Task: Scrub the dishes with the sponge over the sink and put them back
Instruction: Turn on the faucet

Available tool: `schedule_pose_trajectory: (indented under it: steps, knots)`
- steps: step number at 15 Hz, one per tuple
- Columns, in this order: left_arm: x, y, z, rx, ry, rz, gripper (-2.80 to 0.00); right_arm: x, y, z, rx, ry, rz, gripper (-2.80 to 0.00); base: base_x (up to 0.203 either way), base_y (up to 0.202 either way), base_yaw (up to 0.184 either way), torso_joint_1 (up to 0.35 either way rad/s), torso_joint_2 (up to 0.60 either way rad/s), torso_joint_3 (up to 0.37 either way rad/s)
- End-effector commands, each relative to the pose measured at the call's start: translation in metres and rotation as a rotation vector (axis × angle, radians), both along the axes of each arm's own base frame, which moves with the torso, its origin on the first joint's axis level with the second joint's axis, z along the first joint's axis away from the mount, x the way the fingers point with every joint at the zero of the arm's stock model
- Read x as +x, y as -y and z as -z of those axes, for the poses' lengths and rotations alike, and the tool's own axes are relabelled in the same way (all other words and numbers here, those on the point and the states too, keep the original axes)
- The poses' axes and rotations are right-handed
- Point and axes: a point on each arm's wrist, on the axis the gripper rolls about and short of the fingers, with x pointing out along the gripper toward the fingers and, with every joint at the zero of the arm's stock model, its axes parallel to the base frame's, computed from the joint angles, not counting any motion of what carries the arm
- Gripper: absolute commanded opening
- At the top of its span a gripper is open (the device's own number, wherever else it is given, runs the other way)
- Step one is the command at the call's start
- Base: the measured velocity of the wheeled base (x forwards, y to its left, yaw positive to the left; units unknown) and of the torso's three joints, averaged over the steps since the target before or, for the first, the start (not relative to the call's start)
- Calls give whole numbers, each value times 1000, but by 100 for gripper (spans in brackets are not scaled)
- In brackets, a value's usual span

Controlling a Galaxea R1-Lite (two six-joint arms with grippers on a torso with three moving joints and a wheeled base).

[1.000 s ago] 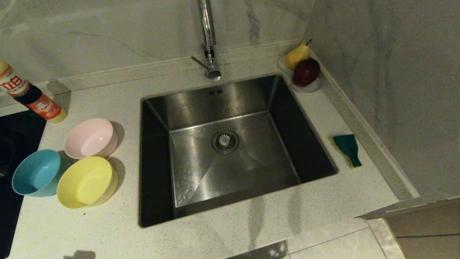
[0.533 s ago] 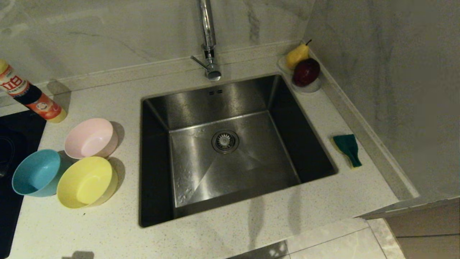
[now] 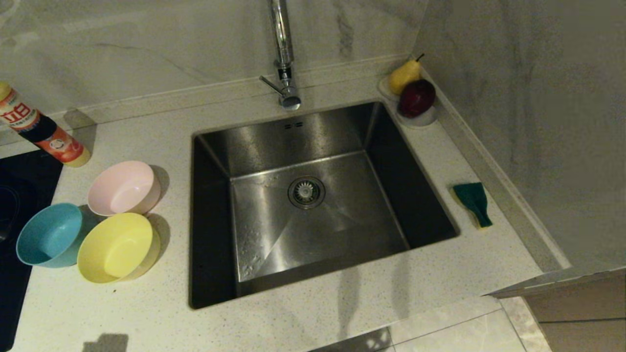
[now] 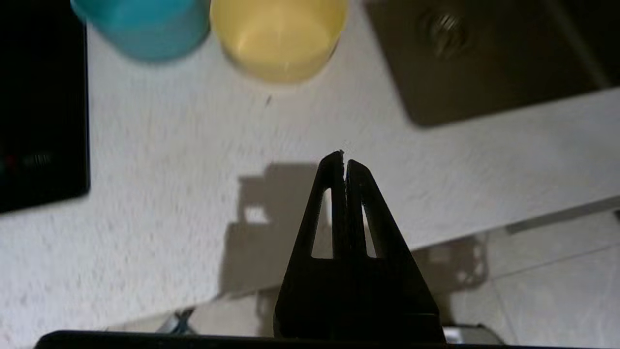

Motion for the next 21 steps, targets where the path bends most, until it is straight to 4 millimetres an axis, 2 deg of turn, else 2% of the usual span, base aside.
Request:
schedule_pose_trajectory:
  steps: [1,3,6,9,12,15,17,20,21]
  knots:
    - [-12,1,-33,1,95,43,-280,0,0,0,0,0,0,-280,0,0,0,0,0,0]
    - [-10,2,-65,-3,69,105,-280,0,0,0,-1,0,0,-280,0,0,0,0,0,0]
    - [31,4,-129,-75,-59,192,-280,0,0,0,-1,0,0,-280,0,0,0,0,0,0]
    - [106,6,-184,-183,-193,257,-280,0,0,0,0,-1,0,-280,0,0,0,0,0,0]
    - [196,9,-222,-339,-282,315,-280,0,0,0,-1,0,0,-280,0,0,0,0,0,0]
    - [276,12,-242,-525,-339,389,-280,0,0,0,-1,0,0,-280,0,0,0,0,0,0]
    - [323,13,-241,-632,-364,424,-280,0,0,0,-1,0,0,-280,0,0,0,0,0,0]
    - [379,14,-231,-712,-327,465,-280,0,0,0,-1,0,0,-280,0,0,0,0,0,0]
    - [388,14,-232,-744,-294,484,-280,0,0,0,-1,0,0,-280,0,0,0,0,0,0]
